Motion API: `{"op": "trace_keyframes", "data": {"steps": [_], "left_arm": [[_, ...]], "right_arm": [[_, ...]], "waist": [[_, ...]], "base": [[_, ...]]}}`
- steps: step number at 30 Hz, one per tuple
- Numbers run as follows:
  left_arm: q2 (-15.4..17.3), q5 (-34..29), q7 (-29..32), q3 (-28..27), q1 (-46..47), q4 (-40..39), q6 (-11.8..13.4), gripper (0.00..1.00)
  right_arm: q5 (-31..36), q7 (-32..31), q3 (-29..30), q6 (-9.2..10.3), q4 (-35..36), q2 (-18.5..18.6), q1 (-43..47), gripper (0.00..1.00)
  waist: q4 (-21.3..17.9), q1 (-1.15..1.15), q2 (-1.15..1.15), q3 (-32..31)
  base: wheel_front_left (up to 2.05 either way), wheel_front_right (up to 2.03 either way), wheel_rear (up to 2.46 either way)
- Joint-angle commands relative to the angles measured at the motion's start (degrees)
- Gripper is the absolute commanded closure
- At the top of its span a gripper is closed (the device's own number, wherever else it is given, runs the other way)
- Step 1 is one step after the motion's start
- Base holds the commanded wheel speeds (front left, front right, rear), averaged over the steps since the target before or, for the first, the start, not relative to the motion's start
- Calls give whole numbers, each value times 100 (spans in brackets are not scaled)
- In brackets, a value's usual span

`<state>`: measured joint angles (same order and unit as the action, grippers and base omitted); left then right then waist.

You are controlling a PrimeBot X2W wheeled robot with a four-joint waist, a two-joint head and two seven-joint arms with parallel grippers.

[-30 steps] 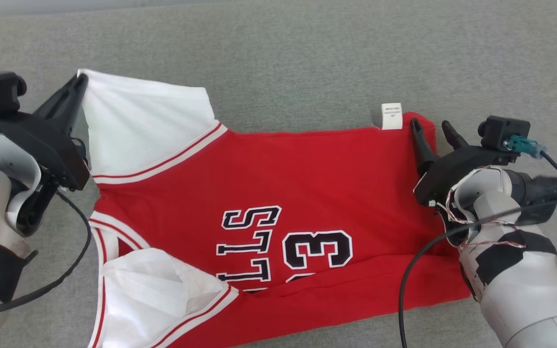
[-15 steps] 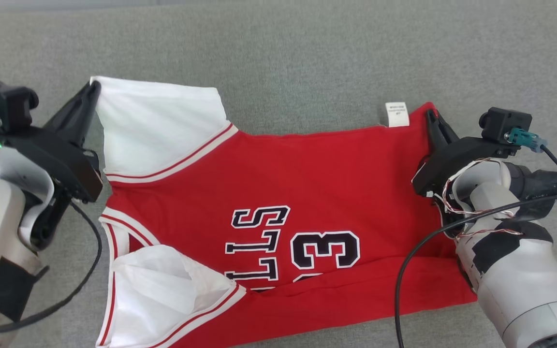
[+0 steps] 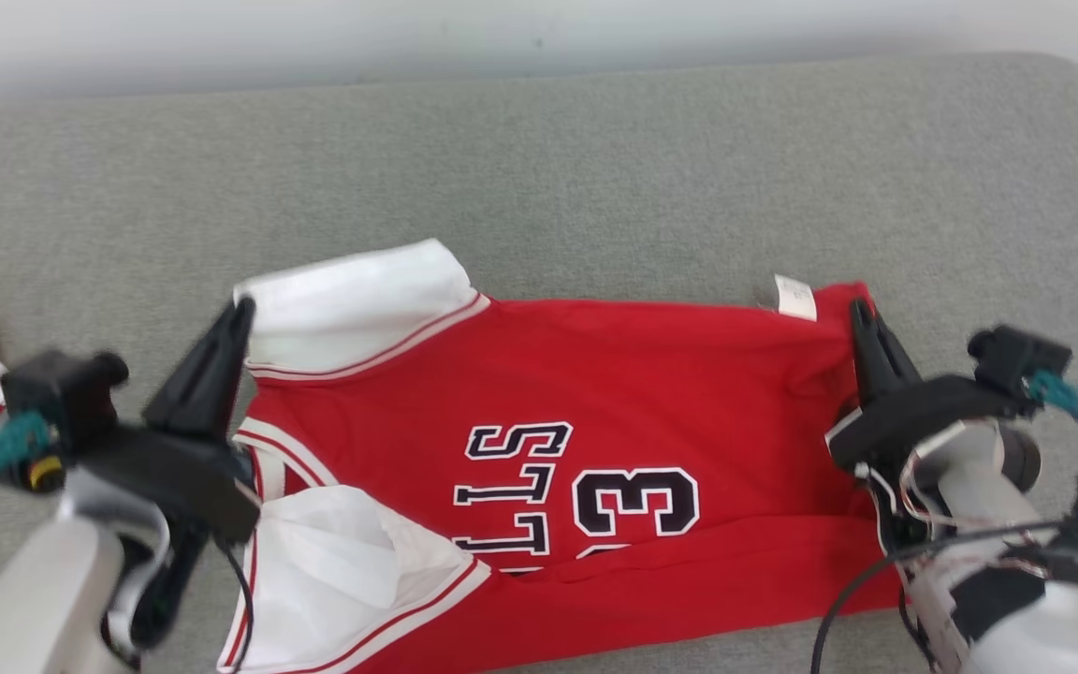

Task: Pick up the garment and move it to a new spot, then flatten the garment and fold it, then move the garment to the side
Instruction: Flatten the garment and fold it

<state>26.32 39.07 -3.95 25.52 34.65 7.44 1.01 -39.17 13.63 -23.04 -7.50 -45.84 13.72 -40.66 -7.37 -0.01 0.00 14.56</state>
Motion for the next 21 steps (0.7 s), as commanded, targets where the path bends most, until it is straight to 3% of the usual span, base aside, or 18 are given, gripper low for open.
{"op": "trace_keyframes", "data": {"steps": [1, 9, 14, 21], "left_arm": [[37, -1, -82, -4, -292, -157, 80, 100], [36, 173, -502, -141, -1460, -933, 425, 100], [-68, 245, -633, -25, -2062, -1179, 566, 100], [-246, 192, -809, 119, -2511, -922, 669, 100]], "right_arm": [[-198, 27, 9, 1, 236, 59, 288, 100], [-845, -220, 203, 0, 1578, 332, 1501, 100], [-835, -437, 487, 0, 2053, 394, 2065, 100], [-536, -814, 877, 0, 2306, 266, 2523, 100]], "waist": [[118, 1, 0, -115], [241, 1, 0, -303], [301, 1, 0, -359], [393, 1, 0, -469]], "base": [[0, 0, 0], [0, 0, 0], [0, 0, 0], [0, 0, 0]]}}
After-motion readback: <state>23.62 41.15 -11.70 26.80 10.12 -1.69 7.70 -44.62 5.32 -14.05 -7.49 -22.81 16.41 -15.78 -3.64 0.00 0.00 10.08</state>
